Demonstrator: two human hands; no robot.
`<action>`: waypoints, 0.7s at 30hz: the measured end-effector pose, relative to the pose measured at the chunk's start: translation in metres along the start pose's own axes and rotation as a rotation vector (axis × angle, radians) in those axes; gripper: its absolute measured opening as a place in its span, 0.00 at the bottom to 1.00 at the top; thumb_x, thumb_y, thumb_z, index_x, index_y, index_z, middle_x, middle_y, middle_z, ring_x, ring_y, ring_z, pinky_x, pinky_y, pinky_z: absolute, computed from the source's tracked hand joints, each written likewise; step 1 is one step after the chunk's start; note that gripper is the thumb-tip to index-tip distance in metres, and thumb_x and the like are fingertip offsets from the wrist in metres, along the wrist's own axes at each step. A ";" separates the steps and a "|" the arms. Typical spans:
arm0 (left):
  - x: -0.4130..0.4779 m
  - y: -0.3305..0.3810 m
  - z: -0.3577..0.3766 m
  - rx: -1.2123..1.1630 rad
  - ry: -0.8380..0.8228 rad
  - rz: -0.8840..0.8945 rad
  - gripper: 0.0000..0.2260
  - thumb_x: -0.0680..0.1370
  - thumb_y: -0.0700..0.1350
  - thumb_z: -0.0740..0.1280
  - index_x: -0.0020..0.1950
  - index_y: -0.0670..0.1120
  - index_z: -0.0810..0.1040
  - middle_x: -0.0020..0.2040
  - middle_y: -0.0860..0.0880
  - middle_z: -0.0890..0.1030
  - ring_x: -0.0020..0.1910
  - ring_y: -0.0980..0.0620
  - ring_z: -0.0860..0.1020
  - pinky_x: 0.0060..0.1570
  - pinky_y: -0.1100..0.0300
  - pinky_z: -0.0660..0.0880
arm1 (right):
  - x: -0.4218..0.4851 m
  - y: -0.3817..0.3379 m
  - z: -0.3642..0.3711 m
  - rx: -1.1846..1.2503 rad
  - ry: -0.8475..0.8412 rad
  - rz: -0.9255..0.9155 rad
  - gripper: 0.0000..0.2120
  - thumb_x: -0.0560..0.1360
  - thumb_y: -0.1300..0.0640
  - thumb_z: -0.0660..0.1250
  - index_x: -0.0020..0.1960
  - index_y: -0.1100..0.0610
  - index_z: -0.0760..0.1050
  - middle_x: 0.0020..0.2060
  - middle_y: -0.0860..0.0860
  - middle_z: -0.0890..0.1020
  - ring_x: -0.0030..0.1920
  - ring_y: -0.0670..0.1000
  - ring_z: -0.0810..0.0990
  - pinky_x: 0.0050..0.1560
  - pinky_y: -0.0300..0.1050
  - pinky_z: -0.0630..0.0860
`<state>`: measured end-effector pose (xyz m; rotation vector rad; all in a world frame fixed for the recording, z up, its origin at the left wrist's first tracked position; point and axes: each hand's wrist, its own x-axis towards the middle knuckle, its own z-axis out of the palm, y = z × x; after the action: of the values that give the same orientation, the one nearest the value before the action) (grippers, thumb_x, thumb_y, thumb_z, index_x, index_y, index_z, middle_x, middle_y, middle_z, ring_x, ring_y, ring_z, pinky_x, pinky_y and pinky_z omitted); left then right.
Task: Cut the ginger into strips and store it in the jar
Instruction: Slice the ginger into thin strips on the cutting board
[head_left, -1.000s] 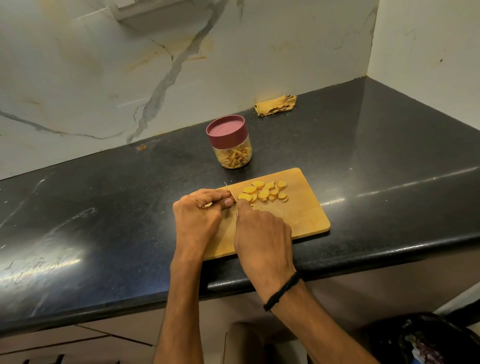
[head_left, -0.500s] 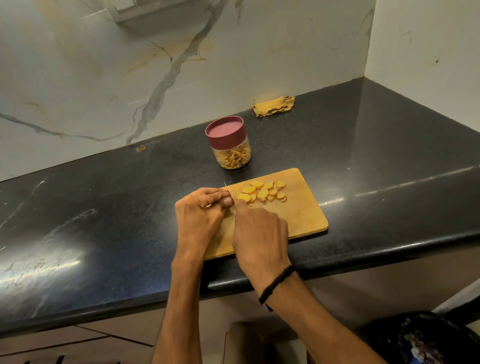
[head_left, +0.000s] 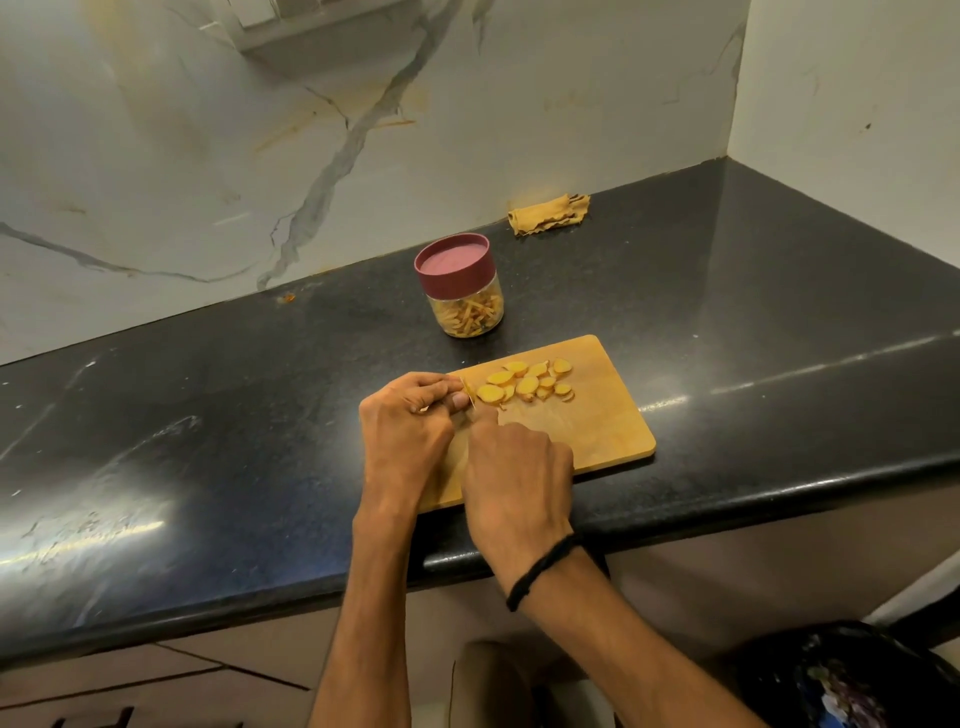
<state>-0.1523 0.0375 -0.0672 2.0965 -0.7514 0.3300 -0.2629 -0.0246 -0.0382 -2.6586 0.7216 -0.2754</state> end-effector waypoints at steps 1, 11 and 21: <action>-0.001 0.000 0.000 0.001 0.002 -0.002 0.05 0.74 0.37 0.76 0.49 0.43 0.87 0.46 0.52 0.85 0.47 0.63 0.82 0.48 0.76 0.74 | -0.003 -0.001 -0.001 -0.003 -0.011 -0.003 0.12 0.83 0.55 0.56 0.65 0.56 0.66 0.50 0.53 0.79 0.49 0.53 0.79 0.42 0.46 0.66; -0.002 0.005 0.000 0.065 0.012 0.007 0.06 0.74 0.41 0.76 0.51 0.45 0.87 0.48 0.51 0.86 0.45 0.63 0.80 0.49 0.80 0.70 | -0.031 0.012 -0.014 0.069 -0.012 0.036 0.11 0.81 0.55 0.60 0.63 0.54 0.67 0.51 0.52 0.79 0.51 0.54 0.79 0.43 0.46 0.65; -0.002 0.007 0.000 0.090 -0.019 0.011 0.07 0.76 0.41 0.74 0.52 0.46 0.86 0.49 0.51 0.85 0.46 0.61 0.79 0.48 0.78 0.71 | -0.037 0.020 -0.025 0.108 -0.019 0.055 0.09 0.82 0.55 0.58 0.61 0.53 0.70 0.51 0.52 0.79 0.52 0.54 0.79 0.42 0.45 0.66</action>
<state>-0.1584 0.0350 -0.0639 2.1836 -0.7725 0.3566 -0.3100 -0.0291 -0.0266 -2.5323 0.7515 -0.2654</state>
